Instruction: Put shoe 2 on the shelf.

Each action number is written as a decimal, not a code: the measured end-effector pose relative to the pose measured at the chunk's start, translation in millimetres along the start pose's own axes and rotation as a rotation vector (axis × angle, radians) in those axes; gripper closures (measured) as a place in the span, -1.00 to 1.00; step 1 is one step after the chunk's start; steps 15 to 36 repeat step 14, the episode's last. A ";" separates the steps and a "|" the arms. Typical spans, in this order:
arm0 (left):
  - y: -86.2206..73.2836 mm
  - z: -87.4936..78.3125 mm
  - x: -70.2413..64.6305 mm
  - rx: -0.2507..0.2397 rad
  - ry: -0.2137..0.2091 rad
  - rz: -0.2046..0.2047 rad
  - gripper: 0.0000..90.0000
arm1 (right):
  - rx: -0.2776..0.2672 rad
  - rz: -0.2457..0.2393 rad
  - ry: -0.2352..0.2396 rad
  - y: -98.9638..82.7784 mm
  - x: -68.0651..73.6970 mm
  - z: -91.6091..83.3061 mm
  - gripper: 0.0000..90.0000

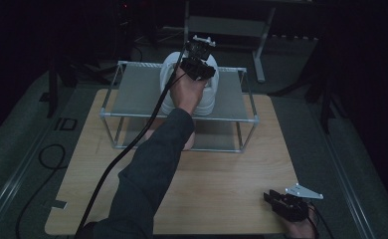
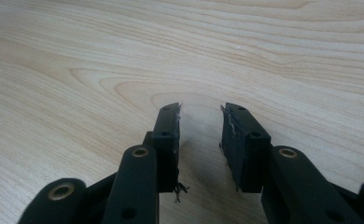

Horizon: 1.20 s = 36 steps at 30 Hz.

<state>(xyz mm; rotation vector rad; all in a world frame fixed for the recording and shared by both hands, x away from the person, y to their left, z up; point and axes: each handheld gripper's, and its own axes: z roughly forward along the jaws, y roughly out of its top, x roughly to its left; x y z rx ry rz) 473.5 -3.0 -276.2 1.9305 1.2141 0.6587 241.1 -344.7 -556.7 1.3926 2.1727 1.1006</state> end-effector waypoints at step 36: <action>-2.3 -2.1 -20.8 -0.026 -0.164 0.085 0.38 | 0.000 0.000 0.001 0.0 -0.4 0.0 0.48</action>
